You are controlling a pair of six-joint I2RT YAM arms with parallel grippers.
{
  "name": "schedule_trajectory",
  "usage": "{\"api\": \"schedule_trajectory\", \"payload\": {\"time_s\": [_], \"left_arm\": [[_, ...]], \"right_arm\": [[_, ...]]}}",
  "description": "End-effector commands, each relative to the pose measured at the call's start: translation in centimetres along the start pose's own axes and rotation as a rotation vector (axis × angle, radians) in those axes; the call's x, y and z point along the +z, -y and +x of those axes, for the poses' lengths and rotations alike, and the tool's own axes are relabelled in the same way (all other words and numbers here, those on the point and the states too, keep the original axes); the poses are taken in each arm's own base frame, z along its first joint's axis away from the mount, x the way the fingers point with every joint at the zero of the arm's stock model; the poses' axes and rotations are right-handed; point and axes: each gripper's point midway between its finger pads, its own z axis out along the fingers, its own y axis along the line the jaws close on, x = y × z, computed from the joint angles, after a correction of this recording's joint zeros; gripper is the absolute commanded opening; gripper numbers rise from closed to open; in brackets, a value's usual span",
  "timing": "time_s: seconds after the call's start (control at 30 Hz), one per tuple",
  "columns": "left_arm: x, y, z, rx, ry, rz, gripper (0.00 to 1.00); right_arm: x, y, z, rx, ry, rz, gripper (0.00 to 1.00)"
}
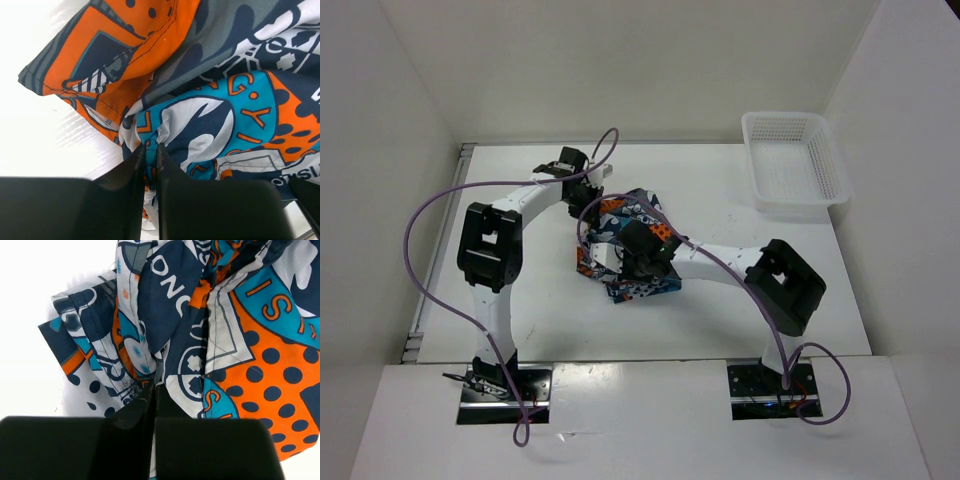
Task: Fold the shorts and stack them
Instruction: Fold the shorts
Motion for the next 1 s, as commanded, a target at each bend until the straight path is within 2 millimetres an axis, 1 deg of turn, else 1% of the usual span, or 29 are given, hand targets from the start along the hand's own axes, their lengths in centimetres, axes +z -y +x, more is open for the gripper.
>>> {"api": "schedule_trajectory", "payload": {"time_s": [0.0,0.03,0.07,0.1,0.13,0.17,0.2,0.23,0.27,0.3,0.33,0.37,0.4,0.43,0.47,0.5,0.53,0.57,0.6,0.63,0.7,0.73,0.77,0.8,0.83,0.87,0.9,0.93,0.97], "left_arm": [[-0.2,0.0,-0.3,0.01,0.002,-0.013,0.09],[-0.6,-0.6,-0.8,0.007,0.021,-0.028,0.08],[-0.8,-0.7,-1.2,0.01,0.031,-0.04,0.08],[-1.0,-1.6,-1.2,0.001,0.032,-0.066,0.08],[-1.3,-2.3,-1.8,-0.003,0.051,-0.085,0.06],[-1.3,-2.5,-1.7,-0.003,0.05,-0.096,0.06],[-1.5,-2.5,-2.2,0.0,0.06,-0.097,0.06],[-1.6,-3.1,-2.1,-0.008,0.061,-0.116,0.06],[-1.6,-3.2,-2.1,-0.009,0.061,-0.116,0.08],[-1.3,-3.3,-1.9,-0.011,0.052,-0.116,0.1],[-1.3,-3.0,-1.9,-0.011,0.053,-0.102,0.12],[-1.1,-2.4,-2.0,-0.003,0.052,-0.087,0.15],[-1.1,-2.2,-1.7,-0.006,0.043,-0.075,0.22],[-0.9,-1.5,-1.7,0.005,0.041,-0.06,0.27],[-0.8,-0.8,-1.2,0.014,0.029,-0.053,0.34],[-1.1,-0.6,-1.0,0.014,0.03,-0.053,0.38],[-0.8,-0.3,-0.5,0.018,0.016,-0.048,0.42],[-1.2,-0.1,-0.5,0.02,0.022,-0.048,0.45],[-1.5,0.0,-0.4,0.021,0.023,-0.049,0.49],[-1.5,0.0,-0.3,0.021,0.023,-0.049,0.52],[-3.0,0.5,-0.8,0.027,0.042,-0.05,0.61],[-3.6,0.7,-1.1,0.031,0.057,-0.051,0.65],[-4.8,1.1,-1.3,0.037,0.074,-0.052,0.67],[-5.7,1.5,-1.8,0.044,0.097,-0.044,0.71],[-6.6,1.8,-2.3,0.052,0.121,-0.046,0.74],[-8.2,2.4,-2.5,0.063,0.153,-0.048,0.8],[-9.3,2.7,-2.6,0.067,0.167,-0.049,0.84],[-10.1,2.6,-2.3,0.061,0.172,-0.054,0.85],[-11.5,3.1,-2.5,0.068,0.195,-0.056,0.85]], "right_arm": [[-0.2,0.4,-0.2,-0.047,0.007,0.017,0.0],[-1.0,0.7,-0.5,-0.071,0.016,0.024,0.0],[-1.5,0.3,-0.8,-0.071,0.029,0.002,0.0],[-2.2,-0.1,-0.6,-0.085,0.021,-0.02,0.0],[-3.5,-0.2,-1.5,-0.101,0.062,-0.03,0.0],[-4.3,-0.5,-1.9,-0.103,0.084,-0.044,0.0],[-4.9,-1.6,-1.0,-0.117,0.072,-0.085,0.0],[-6.0,-2.6,-1.8,-0.15,0.113,-0.106,0.0],[-6.0,-4.0,-1.0,-0.159,0.105,-0.135,0.0],[-6.0,-4.7,-0.9,-0.171,0.109,-0.144,0.0],[-5.7,-5.5,-0.6,-0.181,0.104,-0.158,0.0],[-5.3,-6.9,-0.4,-0.187,0.103,-0.178,0.0],[-4.7,-7.1,-0.5,-0.175,0.099,-0.176,0.01],[-4.2,-6.7,-1.3,-0.16,0.126,-0.156,0.1],[-3.8,-6.8,-1.2,-0.147,0.129,-0.154,0.18],[-3.8,-6.4,-1.5,-0.162,0.137,-0.137,0.35],[-3.8,-6.4,-1.5,-0.162,0.137,-0.137,0.39],[-4.1,-5.5,-2.4,-0.175,0.152,-0.112,0.42],[-4.2,-5.2,-2.7,-0.176,0.155,-0.099,0.48],[-4.3,-5.0,-3.0,-0.177,0.162,-0.094,0.57],[-5.2,-4.2,-4.4,-0.171,0.192,-0.072,0.66],[-5.4,-3.9,-4.6,-0.14,0.189,-0.064,0.66],[-6.3,-3.2,-6.0,-0.121,0.223,-0.042,0.66],[-7.1,-1.9,-6.4,-0.076,0.242,-0.013,0.66],[-7.5,-1.1,-6.9,0.001,0.263,-0.012,0.66],[-8.6,0.5,-8.2,0.052,0.305,0.008,0.66],[-9.2,1.9,-8.5,0.111,0.328,0.02,0.66],[-9.3,4.0,-7.6,0.236,0.333,0.025,0.66],[-9.7,5.7,-7.7,0.29,0.351,0.042,0.66]]}}
